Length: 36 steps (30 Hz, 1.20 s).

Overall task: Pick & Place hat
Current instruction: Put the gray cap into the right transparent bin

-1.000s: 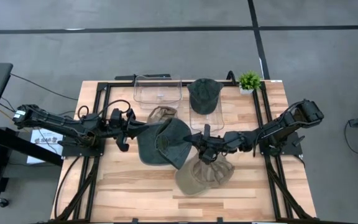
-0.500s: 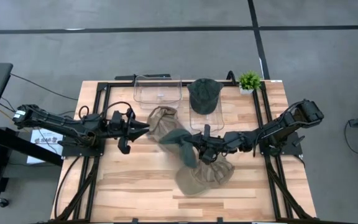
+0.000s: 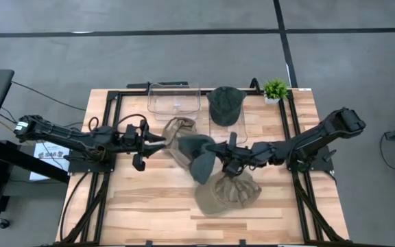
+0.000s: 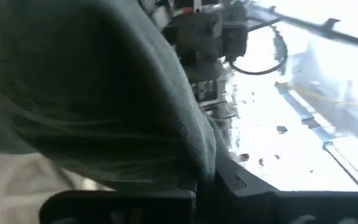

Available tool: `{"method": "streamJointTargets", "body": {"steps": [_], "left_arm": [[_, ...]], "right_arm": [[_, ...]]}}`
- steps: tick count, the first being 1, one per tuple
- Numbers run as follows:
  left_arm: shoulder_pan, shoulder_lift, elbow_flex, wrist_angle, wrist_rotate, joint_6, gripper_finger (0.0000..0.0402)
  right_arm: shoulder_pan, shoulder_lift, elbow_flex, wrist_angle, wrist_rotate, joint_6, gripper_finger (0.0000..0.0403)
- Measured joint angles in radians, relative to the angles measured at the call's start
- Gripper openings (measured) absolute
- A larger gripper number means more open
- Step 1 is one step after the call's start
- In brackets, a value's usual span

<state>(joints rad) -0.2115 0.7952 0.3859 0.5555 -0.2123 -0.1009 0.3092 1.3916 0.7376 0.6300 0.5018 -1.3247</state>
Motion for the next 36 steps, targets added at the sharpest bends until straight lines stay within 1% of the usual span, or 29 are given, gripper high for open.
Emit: {"method": "streamJointTargets", "body": {"steps": [3,6,12,15,18,21,24,29,32,34,36], "left_arm": [[0.0,0.001,0.0,-0.026,0.0,0.0,0.0118],[0.0,0.009,0.0,-0.051,0.0,-0.001,0.0118],[0.0,0.042,0.0,-0.058,0.0,-0.004,0.0118],[0.0,0.057,0.0,-0.059,0.0,-0.004,0.0118],[0.0,0.072,0.0,-0.059,0.0,-0.004,0.0118],[0.0,0.088,0.0,-0.059,0.0,-0.004,0.0117],[0.0,0.098,0.0,-0.058,0.0,-0.008,0.0117],[0.0,0.098,0.0,-0.059,0.0,-0.008,0.0117],[0.0,0.098,0.0,-0.06,0.0,-0.008,0.0117],[0.0,0.098,0.0,-0.063,0.0,-0.008,0.0117],[-0.001,0.098,0.0,-0.066,0.0,-0.008,0.0117]], "right_arm": [[-0.004,-0.049,0.049,-0.188,0.0,0.076,0.0],[-0.013,-0.089,0.119,-0.413,0.001,0.196,0.0],[-0.044,-0.116,0.332,-0.936,-0.006,0.461,0.0],[-0.072,-0.097,0.461,-1.206,-0.025,0.582,0.0],[-0.107,-0.065,0.589,-1.449,-0.072,0.689,0.0],[-0.143,-0.023,0.713,-1.648,-0.112,0.778,0.0],[-0.174,0.034,0.847,-1.808,-0.154,0.849,0.0],[-0.216,0.147,1.097,-2.061,-0.272,0.943,0.0],[-0.246,0.227,1.242,-2.202,-0.39,1.026,0.0],[-0.272,0.253,1.286,-2.187,-0.514,1.099,0.0],[-0.299,0.268,1.318,-2.209,-0.687,1.138,0.0]]}}
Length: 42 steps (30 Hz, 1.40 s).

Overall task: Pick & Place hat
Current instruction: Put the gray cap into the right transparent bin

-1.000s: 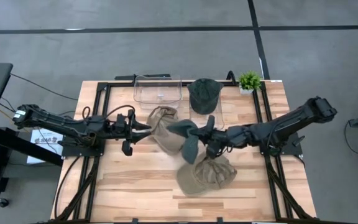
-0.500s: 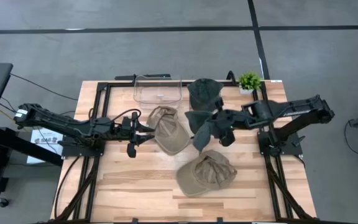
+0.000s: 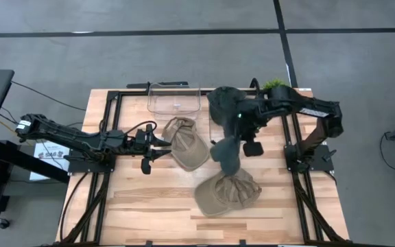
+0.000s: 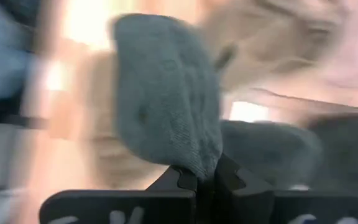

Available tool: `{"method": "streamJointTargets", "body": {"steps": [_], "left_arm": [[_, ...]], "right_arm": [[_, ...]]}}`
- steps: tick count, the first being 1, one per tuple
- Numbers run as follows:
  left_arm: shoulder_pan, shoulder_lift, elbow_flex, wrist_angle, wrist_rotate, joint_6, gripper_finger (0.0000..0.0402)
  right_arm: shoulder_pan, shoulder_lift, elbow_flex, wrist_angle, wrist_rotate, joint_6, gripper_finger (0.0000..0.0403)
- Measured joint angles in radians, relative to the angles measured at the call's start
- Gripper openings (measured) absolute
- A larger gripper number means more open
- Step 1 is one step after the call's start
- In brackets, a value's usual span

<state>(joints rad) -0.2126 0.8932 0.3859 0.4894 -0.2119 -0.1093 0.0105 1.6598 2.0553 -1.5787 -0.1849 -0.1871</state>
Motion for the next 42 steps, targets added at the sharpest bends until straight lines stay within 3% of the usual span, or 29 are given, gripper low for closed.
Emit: {"method": "streamJointTargets", "body": {"steps": [2,7,13,15,19,26,28,34,38,42], "left_arm": [[0.0,-0.001,0.0,-0.012,0.0,0.0,0.0117],[-0.003,0.015,-0.001,-0.016,0.003,0.0,0.0117],[-0.004,0.026,-0.001,-0.057,0.003,0.0,0.0117],[-0.004,0.028,-0.001,-0.055,0.003,0.0,0.0117],[-0.004,0.031,-0.001,-0.056,0.003,0.0,0.0117],[-0.004,0.031,-0.001,-0.056,0.003,-0.003,0.0117],[-0.004,0.031,-0.001,-0.056,0.003,-0.008,0.0117],[-0.004,0.031,-0.001,-0.055,0.004,-0.011,0.0117],[-0.005,0.031,-0.001,-0.055,0.004,-0.005,0.0117],[-0.004,0.031,-0.001,-0.055,0.004,-0.004,0.0117]], "right_arm": [[-0.022,0.009,0.017,0.015,-0.152,0.0,0.0],[-0.076,0.016,0.011,0.008,-0.394,0.029,0.0],[-0.12,0.015,-0.013,0.008,-0.504,0.059,0.0],[-0.132,0.015,-0.033,0.008,-0.497,0.061,0.0],[-0.177,0.011,-0.072,0.009,-0.327,0.154,0.0],[-0.31,-0.042,-0.114,0.007,-0.178,0.153,0.0],[-0.35,-0.063,-0.114,0.007,-0.198,0.157,0.0],[-0.383,-0.113,-0.114,0.008,-0.522,-0.015,0.0],[-0.39,-0.124,-0.114,0.007,-0.486,-0.105,0.0],[-0.431,-0.123,-0.114,0.007,-0.322,-0.152,0.0]]}}
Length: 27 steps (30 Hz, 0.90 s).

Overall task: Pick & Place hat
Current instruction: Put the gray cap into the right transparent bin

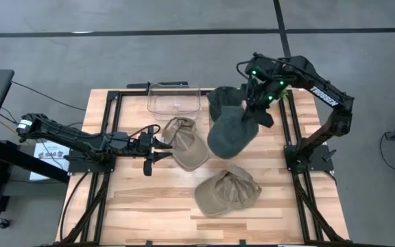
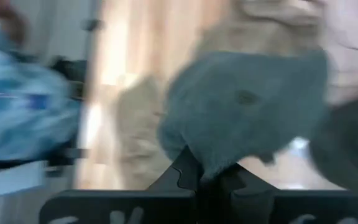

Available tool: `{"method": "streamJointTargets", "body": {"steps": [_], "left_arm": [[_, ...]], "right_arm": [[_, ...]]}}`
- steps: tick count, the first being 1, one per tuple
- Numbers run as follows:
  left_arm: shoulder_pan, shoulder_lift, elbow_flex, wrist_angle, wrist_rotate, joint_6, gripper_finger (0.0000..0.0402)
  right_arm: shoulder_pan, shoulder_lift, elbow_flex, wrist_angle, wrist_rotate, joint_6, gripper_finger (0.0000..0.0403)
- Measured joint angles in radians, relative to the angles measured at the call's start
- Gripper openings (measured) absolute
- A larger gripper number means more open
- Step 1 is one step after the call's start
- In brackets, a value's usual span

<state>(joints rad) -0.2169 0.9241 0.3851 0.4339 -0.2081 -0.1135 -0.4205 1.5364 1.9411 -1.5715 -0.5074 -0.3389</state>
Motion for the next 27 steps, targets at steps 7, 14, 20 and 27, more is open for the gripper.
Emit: {"method": "streamJointTargets", "body": {"steps": [7,14,20,27], "left_arm": [[0.0,0.0,0.0,0.0,0.0,-0.002,0.0117],[0.0,0.0,0.0,0.0,0.0,-0.003,0.0117],[0.0,0.0,0.0,0.0,0.0,-0.003,0.0117],[0.0,0.0,0.0,0.0,0.0,-0.003,0.0117]], "right_arm": [[-0.045,0.019,-0.001,0.027,0.232,-0.111,0.0],[-0.038,0.023,-0.001,0.102,0.286,-0.196,0.0],[-0.037,0.023,-0.001,0.099,0.355,-0.222,0.0],[-0.015,0.03,0.0,0.096,0.456,-0.28,0.0]]}}
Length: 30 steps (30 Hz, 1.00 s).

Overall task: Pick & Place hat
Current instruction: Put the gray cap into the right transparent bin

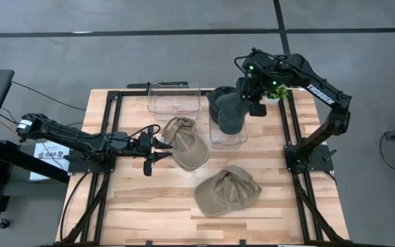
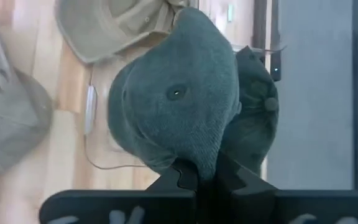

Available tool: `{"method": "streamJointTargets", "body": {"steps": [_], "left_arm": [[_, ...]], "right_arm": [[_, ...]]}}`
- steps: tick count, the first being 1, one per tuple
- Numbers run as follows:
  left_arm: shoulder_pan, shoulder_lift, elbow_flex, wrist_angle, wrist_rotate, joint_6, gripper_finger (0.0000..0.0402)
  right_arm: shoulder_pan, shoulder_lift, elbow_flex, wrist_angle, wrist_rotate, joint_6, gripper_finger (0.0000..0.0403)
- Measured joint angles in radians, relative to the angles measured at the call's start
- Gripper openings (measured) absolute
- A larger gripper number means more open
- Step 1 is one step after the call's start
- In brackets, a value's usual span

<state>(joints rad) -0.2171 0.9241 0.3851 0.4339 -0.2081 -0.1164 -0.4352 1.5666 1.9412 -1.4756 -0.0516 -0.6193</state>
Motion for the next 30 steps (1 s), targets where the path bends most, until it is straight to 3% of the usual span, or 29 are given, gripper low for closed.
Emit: {"method": "streamJointTargets", "body": {"steps": [12,19,30], "left_arm": [[0.0,0.0,0.0,0.0,0.0,0.0,0.0118],[0.0,0.0,0.0,0.0,0.0,0.0,0.0117],[0.0,0.0,0.0,0.001,0.0,0.004,0.0117]], "right_arm": [[0.102,0.191,0.0,-0.044,0.207,-0.01,0.0],[0.086,0.269,0.0,-0.071,0.214,0.06,0.0],[0.055,0.283,0.0,-0.037,0.234,0.202,0.0]]}}
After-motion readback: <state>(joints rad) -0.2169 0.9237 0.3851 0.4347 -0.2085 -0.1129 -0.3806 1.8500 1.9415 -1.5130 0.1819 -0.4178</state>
